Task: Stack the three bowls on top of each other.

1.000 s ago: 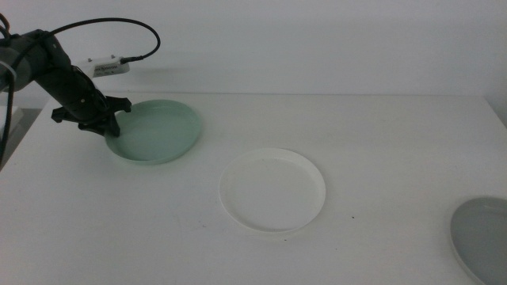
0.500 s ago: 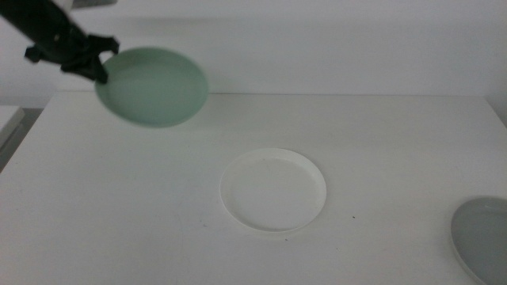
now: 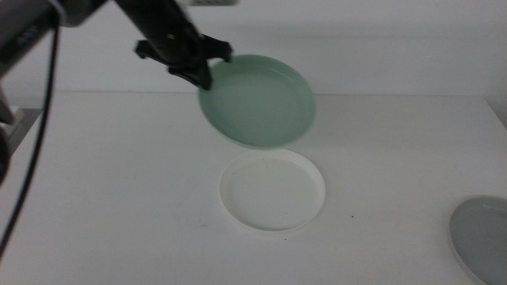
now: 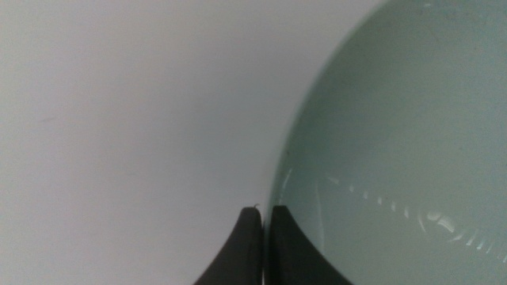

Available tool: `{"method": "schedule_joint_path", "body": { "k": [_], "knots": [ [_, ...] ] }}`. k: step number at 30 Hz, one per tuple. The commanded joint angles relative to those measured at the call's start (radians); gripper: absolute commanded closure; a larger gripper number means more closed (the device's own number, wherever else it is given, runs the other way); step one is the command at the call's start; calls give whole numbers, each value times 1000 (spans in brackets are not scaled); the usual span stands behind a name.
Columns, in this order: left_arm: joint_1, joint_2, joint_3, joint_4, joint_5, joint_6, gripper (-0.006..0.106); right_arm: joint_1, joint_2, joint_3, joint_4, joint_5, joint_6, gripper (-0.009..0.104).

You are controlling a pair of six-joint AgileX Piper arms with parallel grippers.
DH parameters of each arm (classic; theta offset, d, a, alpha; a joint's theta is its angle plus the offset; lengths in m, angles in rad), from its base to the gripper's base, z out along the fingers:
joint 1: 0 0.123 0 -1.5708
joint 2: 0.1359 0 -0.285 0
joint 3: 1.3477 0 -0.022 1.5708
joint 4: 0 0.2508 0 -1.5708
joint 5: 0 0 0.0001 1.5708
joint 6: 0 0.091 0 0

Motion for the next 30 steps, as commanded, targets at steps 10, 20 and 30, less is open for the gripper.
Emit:
{"method": "schedule_joint_path", "body": {
  "k": [10,20,30],
  "knots": [
    [-82,6,135,-4,-59,-22,102,3,-4,3,-6,-9,-3,3],
    [-83,8,310,-65,-243,1,102,3,-4,3,-6,-9,-3,3],
    [-83,30,366,-85,-283,4,102,3,-4,3,-6,-9,-3,3]
  ]
}}
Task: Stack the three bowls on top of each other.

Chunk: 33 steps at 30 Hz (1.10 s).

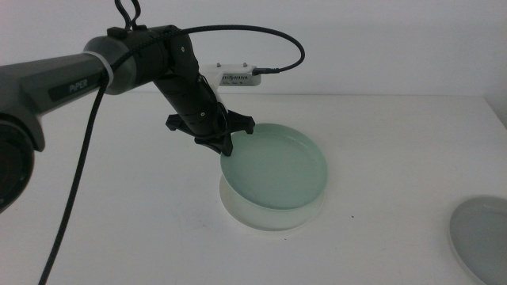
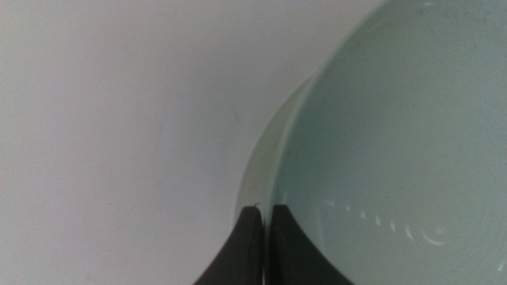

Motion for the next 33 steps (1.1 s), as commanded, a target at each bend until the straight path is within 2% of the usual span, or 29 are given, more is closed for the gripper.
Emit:
{"method": "schedule_joint_path", "body": {
  "k": [1,13,15,20,23,27,29,30,33],
  "knots": [
    [-4,6,4,-27,-13,3,102,3,-4,3,-6,-9,-3,3],
    [-4,17,4,-45,-6,3,102,3,-4,3,-6,-9,-3,3],
    [-4,17,4,-43,-1,-9,99,3,-4,3,-6,-9,-3,3],
    [-4,17,4,-15,16,0,80,3,-4,3,-6,-9,-3,3],
    [-4,17,-2,-10,38,22,61,3,-4,3,-6,-9,-3,3],
    [-2,8,-63,-17,137,87,29,3,-4,3,-6,-9,-3,3],
    [5,-12,-106,-12,195,92,10,3,-4,3,-6,-9,-3,3],
    [7,-32,-119,-17,213,92,7,3,-4,3,-6,-9,-3,3],
    [28,-124,-133,-52,250,120,7,3,-4,3,-6,-9,-3,3]
  ]
}}
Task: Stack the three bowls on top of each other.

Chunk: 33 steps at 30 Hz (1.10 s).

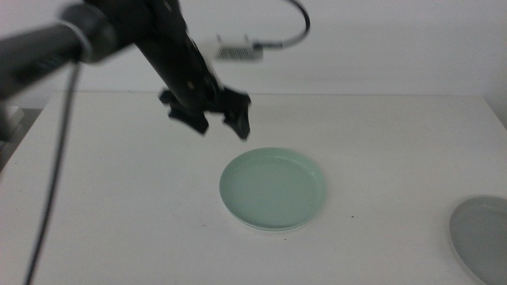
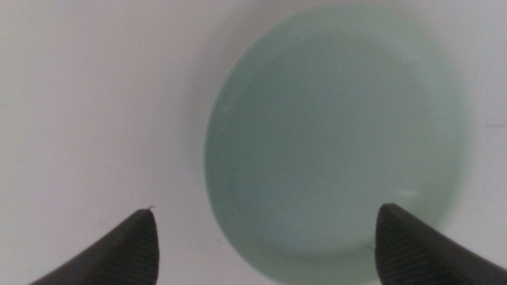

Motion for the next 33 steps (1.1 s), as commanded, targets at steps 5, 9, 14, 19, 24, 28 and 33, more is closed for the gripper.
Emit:
{"method": "schedule_joint_path", "body": {
  "k": [5,9,14,19,24,28,33],
  "knots": [
    [29,-300,-5,-114,50,189,7,3,-4,3,-6,-9,-3,3],
    [29,-502,78,-144,30,216,7,3,-4,3,-6,-9,-3,3],
    [29,-770,286,-188,15,243,7,3,-4,3,-6,-9,-3,3],
    [29,-1005,432,-178,-27,205,7,3,-4,3,-6,-9,-3,3],
    [29,-1175,508,-91,-39,136,7,3,-4,3,-6,-9,-3,3],
    [29,-1252,519,-73,-32,99,7,3,-4,3,-6,-9,-3,3],
    [29,-1285,519,-90,-32,109,7,3,-4,3,-6,-9,-3,3]
  ]
}}
